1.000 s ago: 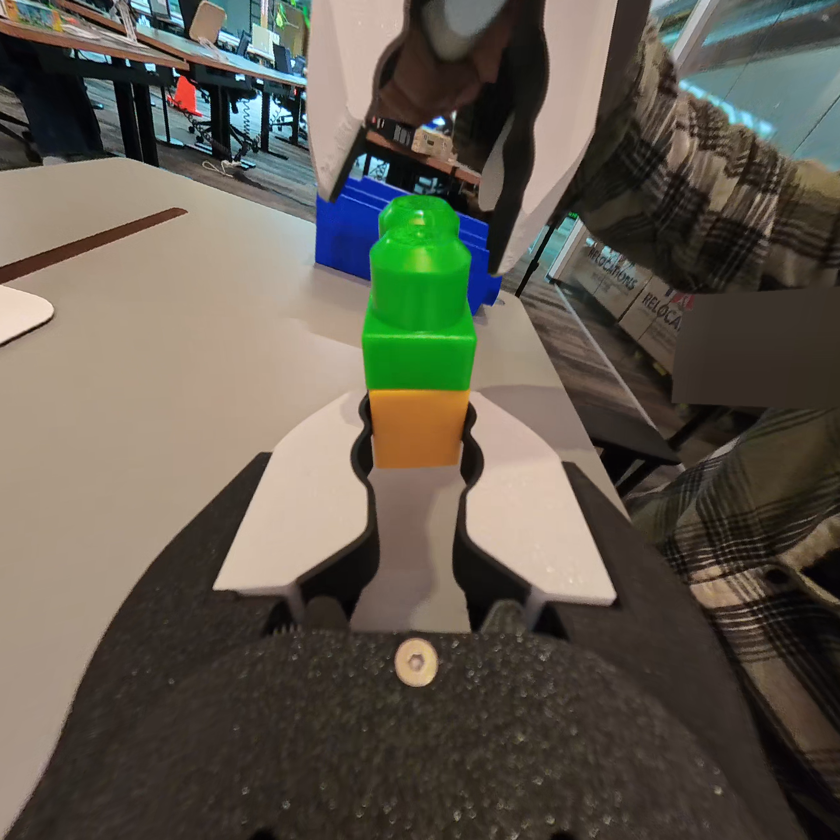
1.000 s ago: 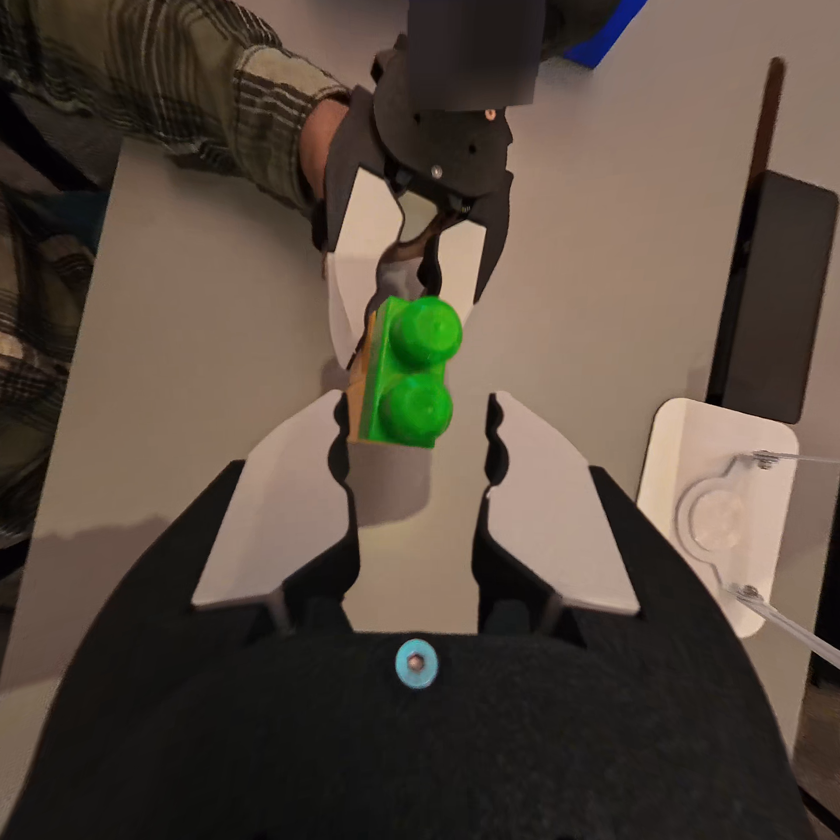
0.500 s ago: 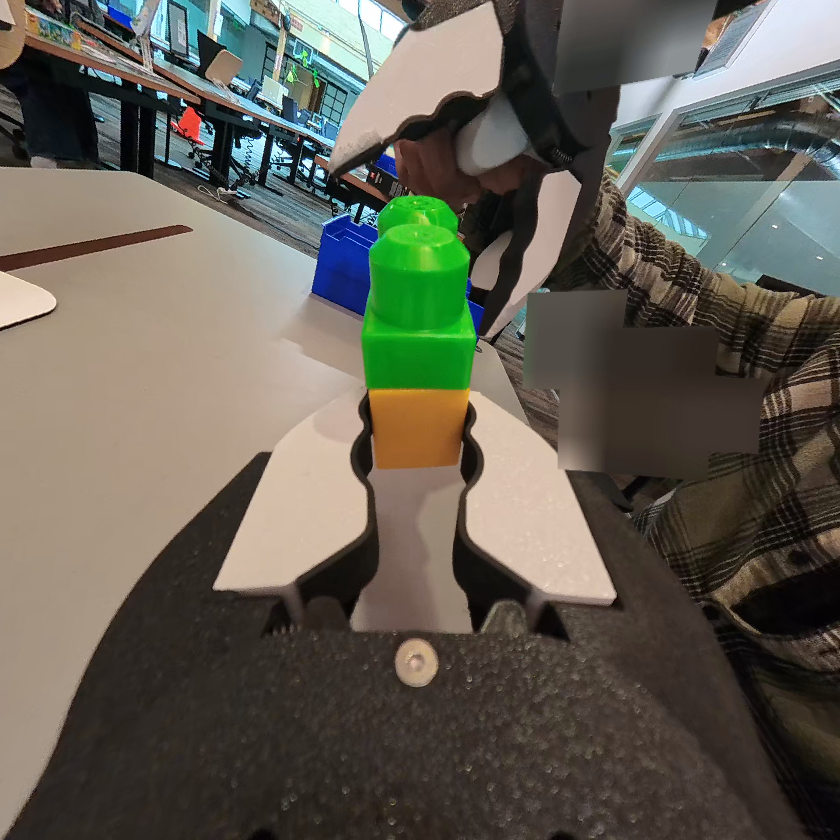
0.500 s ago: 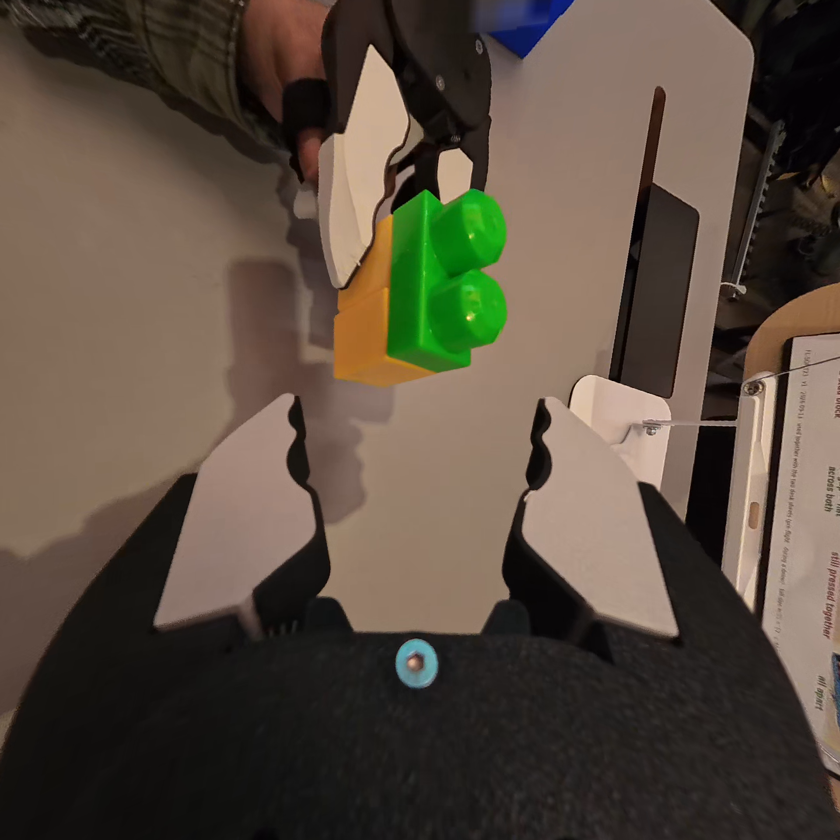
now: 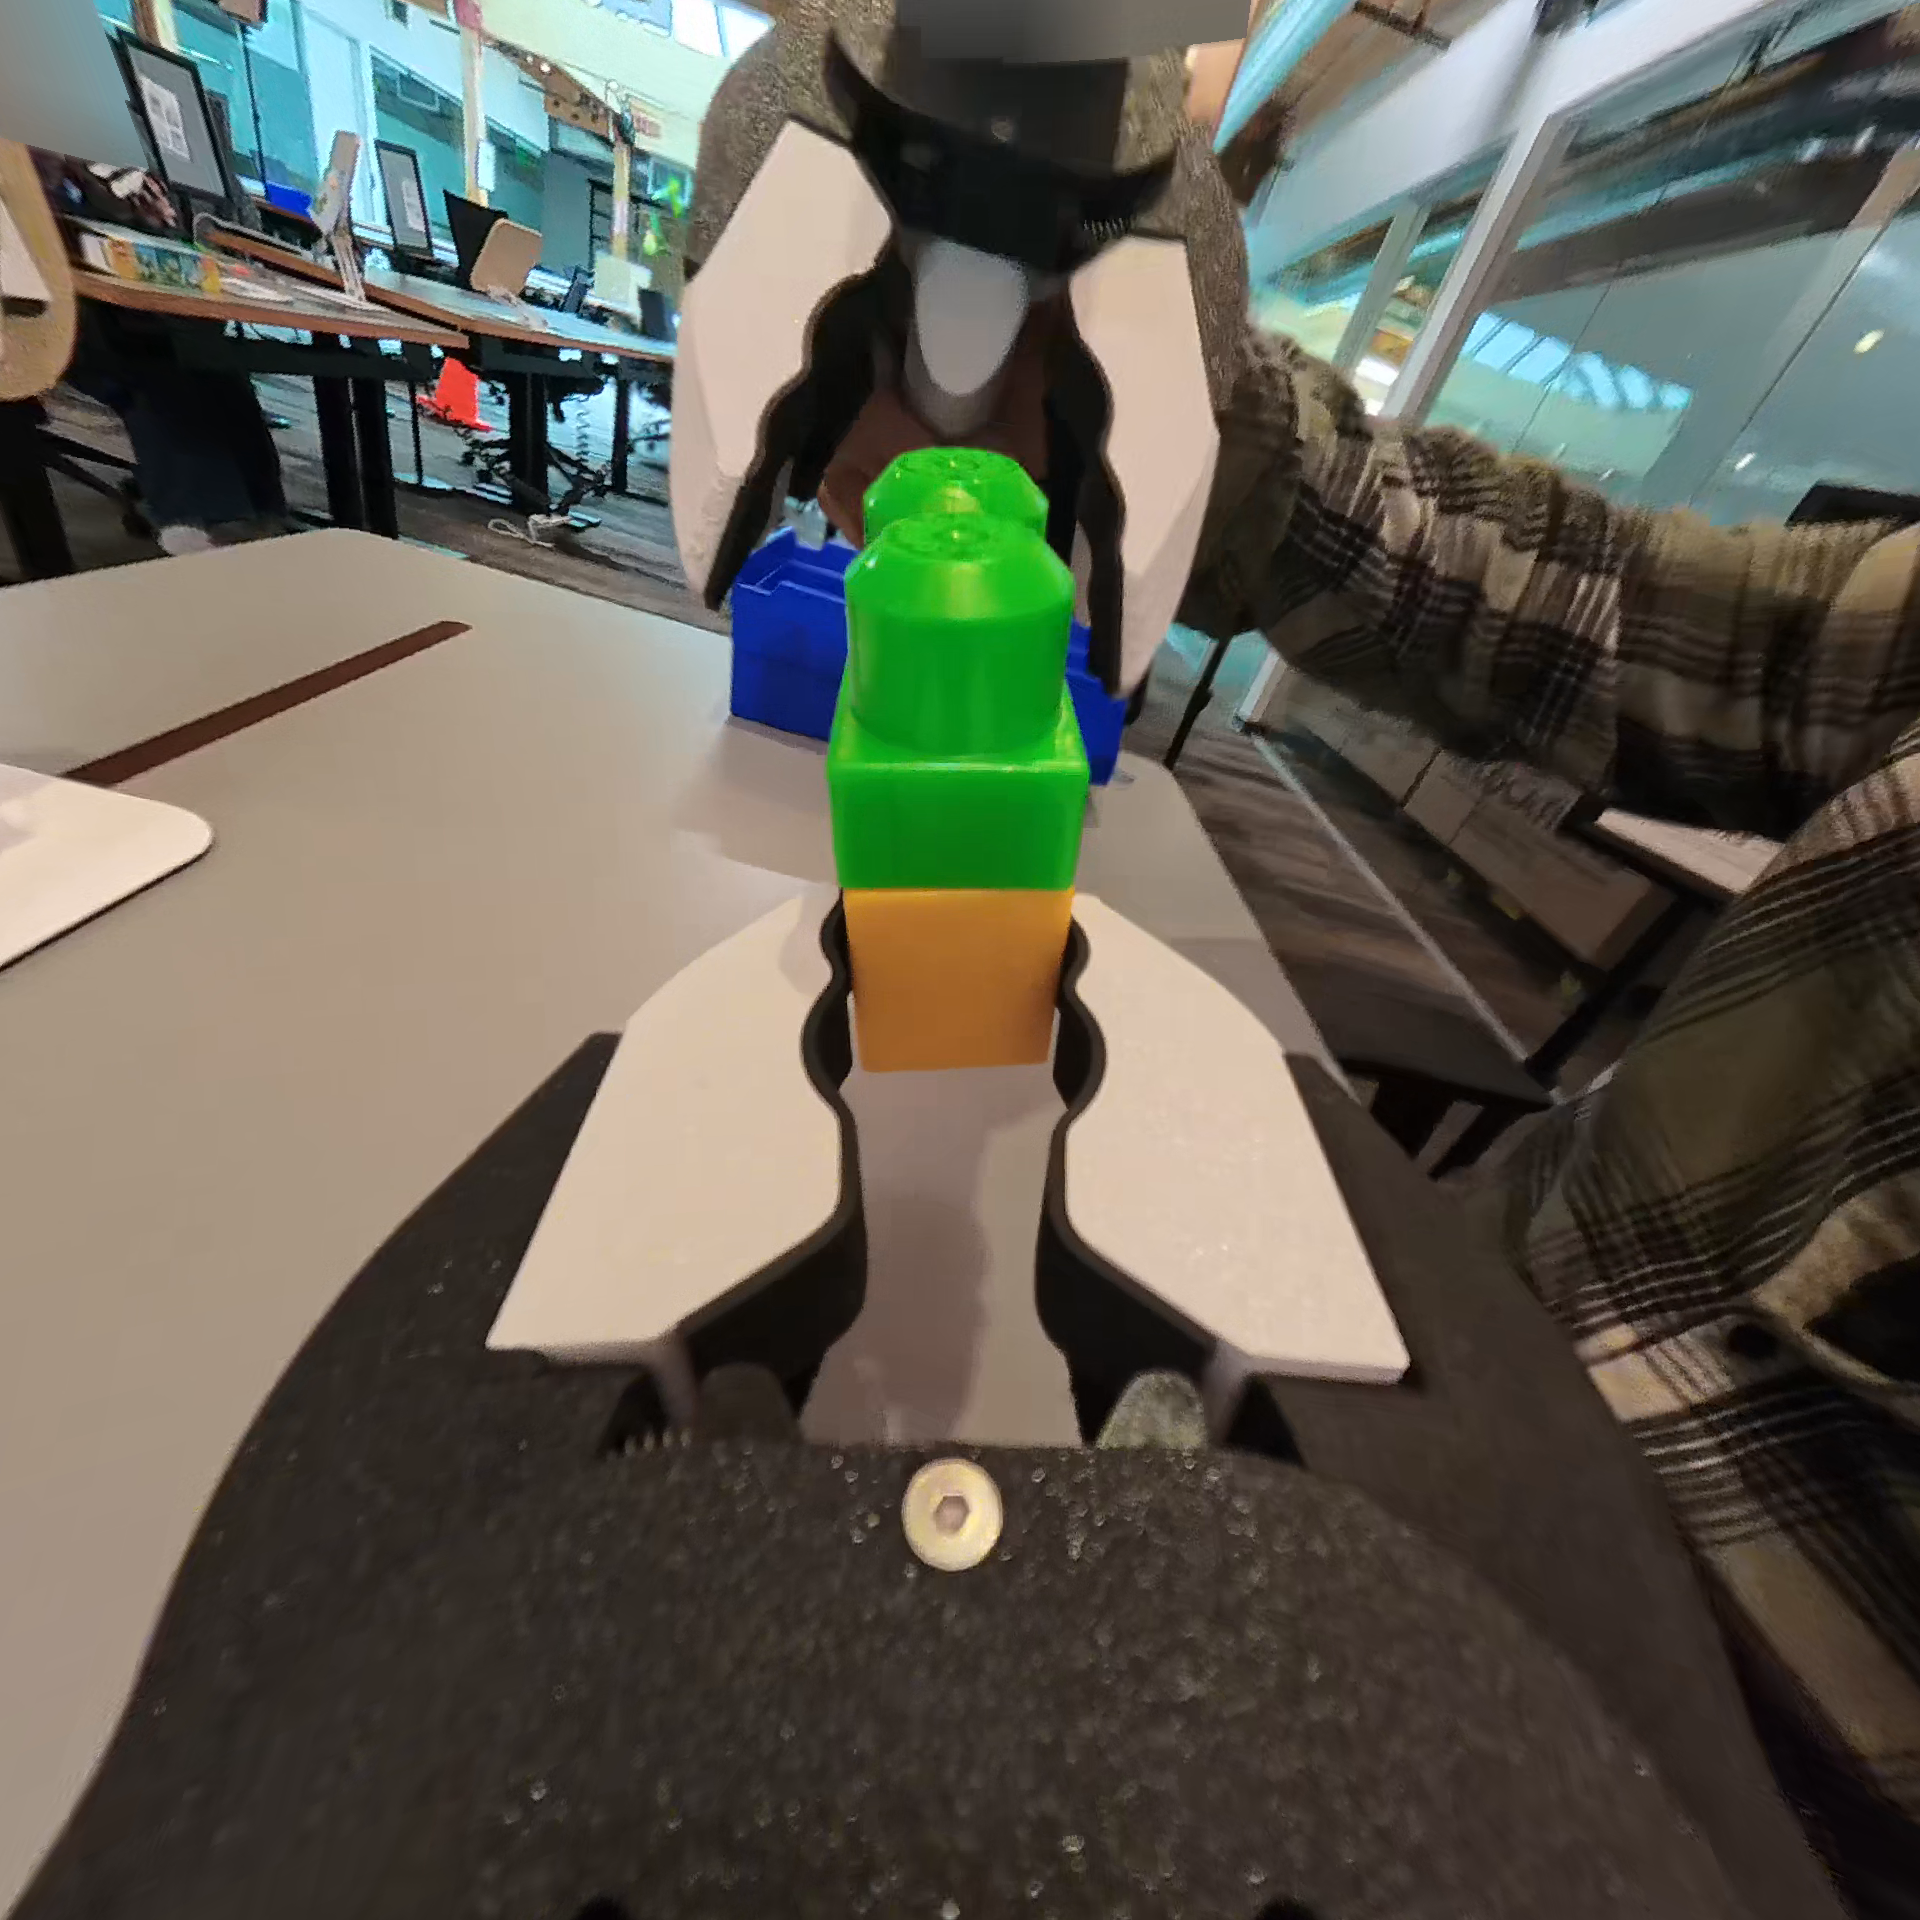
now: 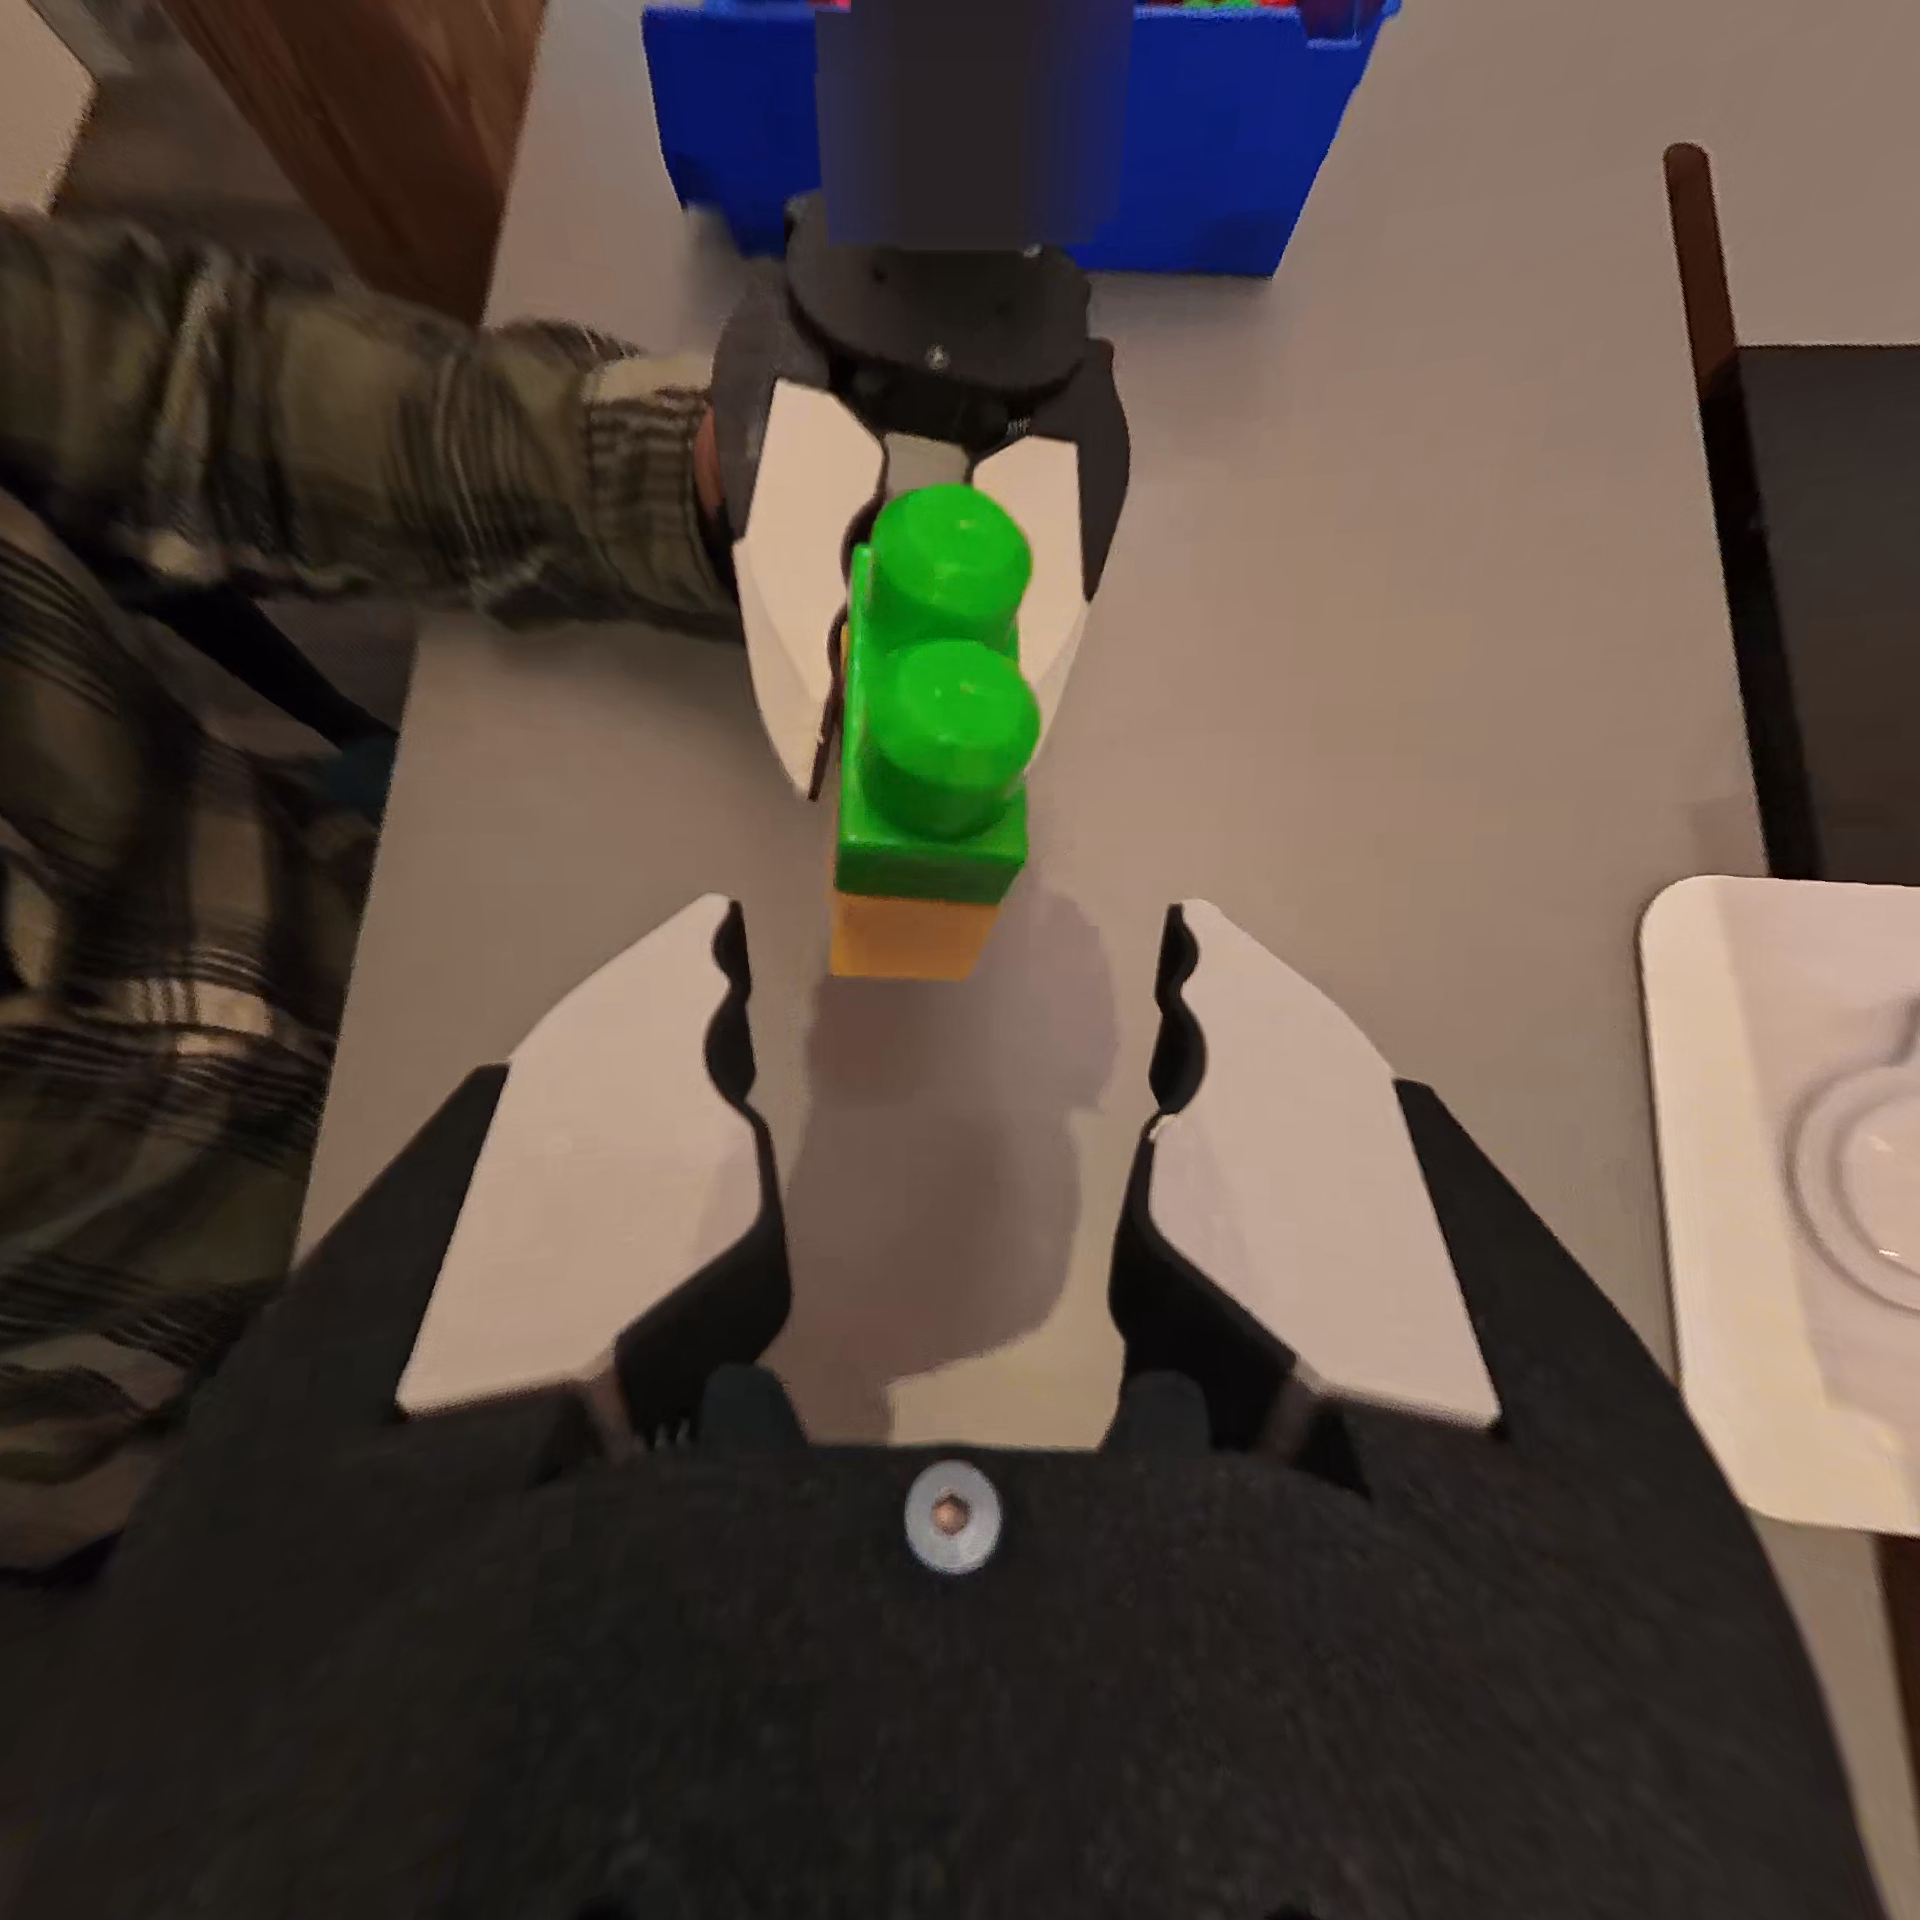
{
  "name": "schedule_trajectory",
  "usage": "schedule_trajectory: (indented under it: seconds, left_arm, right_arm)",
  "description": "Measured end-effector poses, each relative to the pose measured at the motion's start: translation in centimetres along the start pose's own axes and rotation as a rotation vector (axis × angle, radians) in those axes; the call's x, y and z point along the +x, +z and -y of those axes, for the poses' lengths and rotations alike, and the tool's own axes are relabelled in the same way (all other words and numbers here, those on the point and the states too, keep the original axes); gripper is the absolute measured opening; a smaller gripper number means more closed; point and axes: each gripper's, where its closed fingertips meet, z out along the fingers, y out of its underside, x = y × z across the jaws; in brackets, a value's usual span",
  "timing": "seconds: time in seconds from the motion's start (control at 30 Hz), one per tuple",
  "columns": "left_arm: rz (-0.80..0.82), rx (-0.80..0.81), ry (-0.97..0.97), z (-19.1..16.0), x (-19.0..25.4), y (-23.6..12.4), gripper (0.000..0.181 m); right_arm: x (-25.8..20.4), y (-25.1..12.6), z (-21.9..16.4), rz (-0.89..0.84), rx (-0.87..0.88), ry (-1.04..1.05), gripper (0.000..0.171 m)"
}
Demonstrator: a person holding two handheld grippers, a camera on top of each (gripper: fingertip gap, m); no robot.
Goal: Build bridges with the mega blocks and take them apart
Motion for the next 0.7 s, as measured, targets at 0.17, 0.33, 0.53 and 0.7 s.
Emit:
schedule_trajectory:
  seconds: [0.17, 0.33, 0.53, 0.7]
  left_arm:
    - [0.060, -0.088, 0.093, -1.1, -0.3, 0.6, 0.036]
    - [0.062, -0.093, 0.103, -1.2, -0.2, 0.9, 0.036]
    - [0.059, -0.063, 0.103, -0.8, 0.0, 0.8, 0.036]
    - [0.071, -0.054, 0.111, -0.6, 0.0, 0.9, 0.036]
  right_arm:
    - [-0.2, -0.3, 0.2, 0.003, 0.061, -0.003, 0.063]
    - [-1.0, 0.7, -0.4, 0.034, 0.035, 0.007, 0.057]
    - [-1.1, 1.5, -0.4, 0.050, 0.038, 0.014, 0.036]
    - [-1.1, 1.3, -0.3, 0.040, 0.073, 0.017, 0.035]
